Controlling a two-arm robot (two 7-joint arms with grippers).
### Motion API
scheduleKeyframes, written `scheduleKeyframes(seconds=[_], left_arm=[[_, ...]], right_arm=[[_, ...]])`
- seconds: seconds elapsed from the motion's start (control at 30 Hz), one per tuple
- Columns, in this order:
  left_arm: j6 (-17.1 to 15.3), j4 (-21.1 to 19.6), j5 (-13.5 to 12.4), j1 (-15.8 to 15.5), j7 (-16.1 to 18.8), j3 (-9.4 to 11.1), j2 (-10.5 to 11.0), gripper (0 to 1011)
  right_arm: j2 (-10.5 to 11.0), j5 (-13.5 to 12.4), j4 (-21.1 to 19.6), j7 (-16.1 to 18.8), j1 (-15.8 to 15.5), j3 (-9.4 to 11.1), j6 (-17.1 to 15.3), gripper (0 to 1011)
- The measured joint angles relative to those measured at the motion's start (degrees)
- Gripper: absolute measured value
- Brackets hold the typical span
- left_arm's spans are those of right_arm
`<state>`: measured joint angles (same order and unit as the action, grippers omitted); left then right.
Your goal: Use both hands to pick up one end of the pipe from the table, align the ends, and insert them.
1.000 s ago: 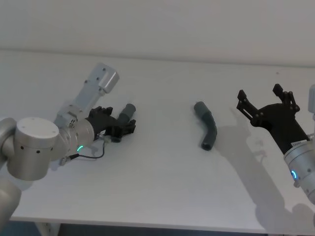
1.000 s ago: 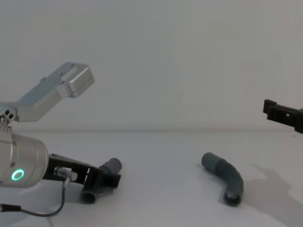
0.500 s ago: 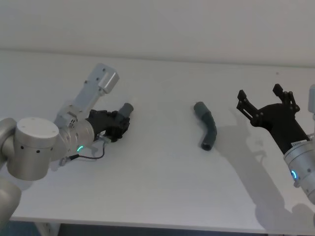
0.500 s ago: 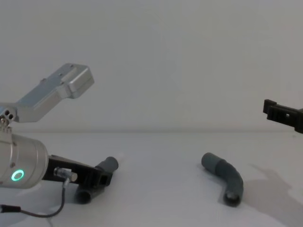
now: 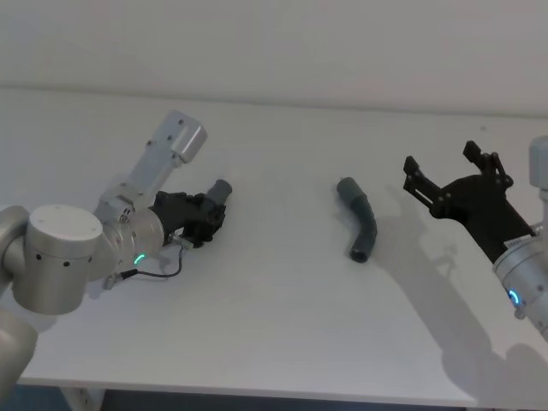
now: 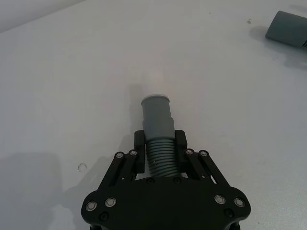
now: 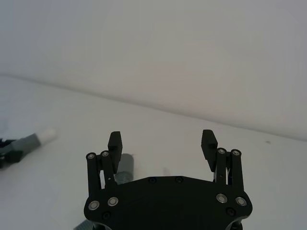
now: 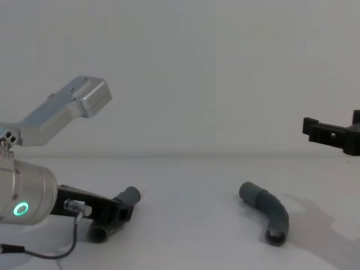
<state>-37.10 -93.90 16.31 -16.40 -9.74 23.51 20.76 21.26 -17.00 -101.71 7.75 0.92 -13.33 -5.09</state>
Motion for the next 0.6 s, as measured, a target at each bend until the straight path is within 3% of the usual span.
scheduleKeyframes(seconds=[0.2, 0.33, 0.6], left_arm=[[0.0, 0.0, 0.0, 0.0, 0.0, 0.0, 0.0, 354], [0.0, 0.0, 0.0, 0.0, 0.0, 0.0, 0.0, 354], [-0.1, 0.0, 0.0, 0.0, 0.0, 0.0, 0.0, 354]], right_arm=[[1.7, -0.9, -0.6, 2.9, 1.5, -0.4, -3.7, 1002], [3.0, -1.7, -1.3, 5.1, 3.0, -1.0, -8.1, 1002], [3.8, -2.3, -2.2, 5.9, 5.1, -2.2, -15.2, 1002]])
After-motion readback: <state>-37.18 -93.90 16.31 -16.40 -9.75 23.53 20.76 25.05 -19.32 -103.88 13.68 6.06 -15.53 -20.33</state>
